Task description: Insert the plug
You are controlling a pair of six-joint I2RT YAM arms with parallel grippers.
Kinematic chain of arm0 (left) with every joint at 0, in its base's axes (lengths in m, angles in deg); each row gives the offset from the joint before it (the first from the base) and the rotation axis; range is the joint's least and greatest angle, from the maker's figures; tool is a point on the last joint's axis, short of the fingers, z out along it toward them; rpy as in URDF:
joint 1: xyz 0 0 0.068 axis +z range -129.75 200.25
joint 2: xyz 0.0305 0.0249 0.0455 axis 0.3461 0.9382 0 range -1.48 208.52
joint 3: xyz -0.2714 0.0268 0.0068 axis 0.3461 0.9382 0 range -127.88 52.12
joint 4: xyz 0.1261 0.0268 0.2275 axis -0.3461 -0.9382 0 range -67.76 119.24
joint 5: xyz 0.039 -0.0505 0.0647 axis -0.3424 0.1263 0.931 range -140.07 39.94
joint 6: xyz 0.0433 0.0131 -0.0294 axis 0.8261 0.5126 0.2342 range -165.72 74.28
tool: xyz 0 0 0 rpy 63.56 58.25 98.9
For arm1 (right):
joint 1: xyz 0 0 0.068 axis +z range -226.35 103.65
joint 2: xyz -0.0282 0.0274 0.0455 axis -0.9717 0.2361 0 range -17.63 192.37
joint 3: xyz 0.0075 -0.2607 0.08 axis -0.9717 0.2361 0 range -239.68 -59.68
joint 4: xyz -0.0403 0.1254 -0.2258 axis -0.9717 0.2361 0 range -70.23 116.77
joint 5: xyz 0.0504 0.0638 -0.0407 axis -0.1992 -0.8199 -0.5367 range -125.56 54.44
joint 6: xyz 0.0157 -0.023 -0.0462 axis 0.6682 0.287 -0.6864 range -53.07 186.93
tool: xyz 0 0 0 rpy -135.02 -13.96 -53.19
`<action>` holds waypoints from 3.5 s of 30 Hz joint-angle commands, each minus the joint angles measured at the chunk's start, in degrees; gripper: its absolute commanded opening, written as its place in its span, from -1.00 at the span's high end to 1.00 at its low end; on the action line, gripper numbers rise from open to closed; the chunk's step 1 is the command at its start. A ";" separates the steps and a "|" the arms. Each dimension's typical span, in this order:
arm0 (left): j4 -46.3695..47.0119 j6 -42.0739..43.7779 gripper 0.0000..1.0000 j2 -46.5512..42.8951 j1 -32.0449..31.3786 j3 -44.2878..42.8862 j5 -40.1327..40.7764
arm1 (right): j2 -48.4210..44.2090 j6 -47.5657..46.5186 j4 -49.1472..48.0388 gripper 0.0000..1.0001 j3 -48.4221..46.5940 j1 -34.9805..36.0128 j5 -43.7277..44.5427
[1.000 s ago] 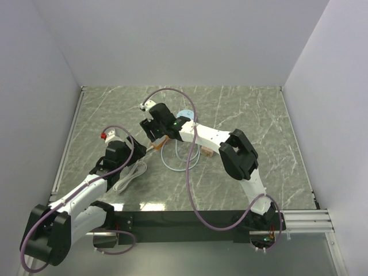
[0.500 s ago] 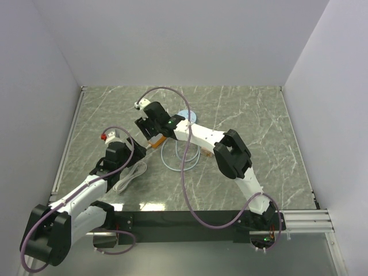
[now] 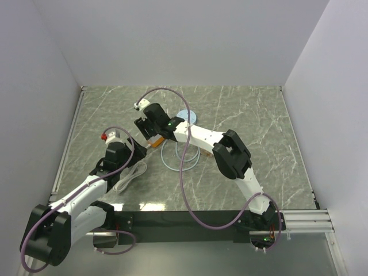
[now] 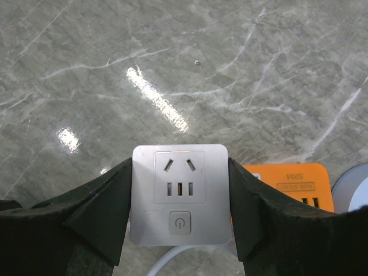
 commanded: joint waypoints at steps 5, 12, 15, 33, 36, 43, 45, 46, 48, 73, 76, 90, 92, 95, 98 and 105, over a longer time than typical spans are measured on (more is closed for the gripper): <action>2.21 0.88 -0.79 -0.92 0.31 0.79 -1.10 | 3.49 2.55 11.33 0.97 5.22 1.82 -0.52; 1.77 0.97 -0.79 -1.98 0.31 0.87 -0.83 | 1.91 3.96 10.19 0.99 8.20 2.70 -1.75; 1.77 1.06 -0.79 -1.71 0.31 0.79 -1.10 | 0.77 4.57 9.31 0.98 9.17 2.79 -3.24; 0.63 5.71 -0.94 -5.75 0.22 -1.50 0.48 | -13.99 5.98 0.80 -0.93 12.51 1.30 -3.68; 0.37 6.94 -0.99 -8.29 0.22 -2.02 1.97 | -18.56 6.95 -2.89 -0.94 15.67 -0.46 -3.68; 2.03 9.67 -0.99 -10.94 -2.14 -2.91 7.33 | -30.59 9.67 -9.67 -0.96 24.29 -5.47 -5.70; 5.53 10.72 -0.99 -10.59 -5.92 -3.08 8.91 | -32.54 10.55 -10.81 -0.97 26.83 -6.96 -5.79; 6.51 11.33 -0.99 -9.98 -7.76 -3.60 11.36 | -33.50 10.90 -11.25 -0.97 27.80 -8.80 -5.71; 7.74 13.53 -0.99 -6.56 -13.30 -6.40 13.66 | -36.84 12.30 -12.92 -0.97 31.14 -10.74 -5.01; 10.48 22.59 -0.99 51.02 -39.41 -48.78 19.01 | -79.21 20.66 -20.14 -1.00 62.08 -28.50 6.60; 8.46 23.12 -0.99 52.78 -40.47 -50.19 20.78 | -79.13 20.84 -19.78 -1.00 62.35 -28.68 6.43; 4.41 24.61 -0.99 59.81 -41.79 -55.37 25.71 | -79.65 21.19 -20.05 -1.00 63.67 -28.77 5.02; 4.15 24.87 -0.95 61.21 -41.79 -56.86 25.45 | -79.74 20.93 -19.96 -1.00 63.85 -28.85 5.11; 3.88 25.23 -0.83 63.06 -41.79 -58.36 24.83 | -80.18 20.75 -19.96 -0.99 64.20 -28.85 5.81; 3.62 25.32 -0.45 64.12 -41.79 -59.33 24.39 | -80.36 20.49 -19.78 -0.99 64.46 -28.85 6.51; 1.86 24.09 0.52 62.72 -40.65 -58.55 23.34 | -80.53 20.22 -19.61 -0.99 64.20 -29.03 7.83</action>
